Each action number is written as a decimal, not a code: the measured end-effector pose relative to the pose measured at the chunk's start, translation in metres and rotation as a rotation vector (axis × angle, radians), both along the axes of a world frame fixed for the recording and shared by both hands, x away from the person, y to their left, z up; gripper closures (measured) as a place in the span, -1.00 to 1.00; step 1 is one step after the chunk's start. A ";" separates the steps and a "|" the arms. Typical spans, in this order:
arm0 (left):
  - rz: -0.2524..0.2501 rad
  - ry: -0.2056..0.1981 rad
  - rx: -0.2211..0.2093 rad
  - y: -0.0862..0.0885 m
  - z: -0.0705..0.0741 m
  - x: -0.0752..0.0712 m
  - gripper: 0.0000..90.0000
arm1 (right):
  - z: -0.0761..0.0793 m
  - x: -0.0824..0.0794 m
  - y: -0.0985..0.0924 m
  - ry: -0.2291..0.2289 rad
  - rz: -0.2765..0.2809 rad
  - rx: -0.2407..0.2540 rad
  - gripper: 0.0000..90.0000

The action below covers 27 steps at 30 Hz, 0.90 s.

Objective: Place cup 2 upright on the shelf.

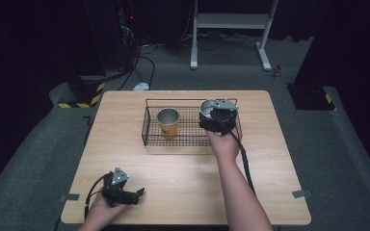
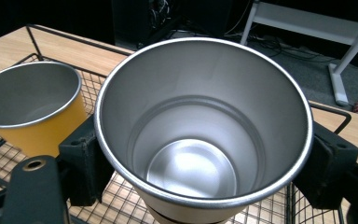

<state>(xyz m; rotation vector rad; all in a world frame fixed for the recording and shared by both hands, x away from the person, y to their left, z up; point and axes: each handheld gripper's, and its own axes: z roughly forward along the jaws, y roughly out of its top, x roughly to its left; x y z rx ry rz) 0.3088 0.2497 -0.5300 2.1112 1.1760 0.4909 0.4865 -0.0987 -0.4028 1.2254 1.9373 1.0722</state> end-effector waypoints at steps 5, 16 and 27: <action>0.001 0.000 0.000 0.000 0.000 0.000 -1.00 | 0.000 0.006 0.000 0.001 -0.011 -0.001 -0.59; 0.000 0.001 0.001 0.000 0.000 0.000 -1.00 | -0.011 0.021 -0.006 0.039 -0.041 0.019 -0.59; -0.003 0.001 0.003 0.000 0.000 0.000 -1.00 | -0.023 0.033 0.002 0.083 -0.047 -0.013 -0.59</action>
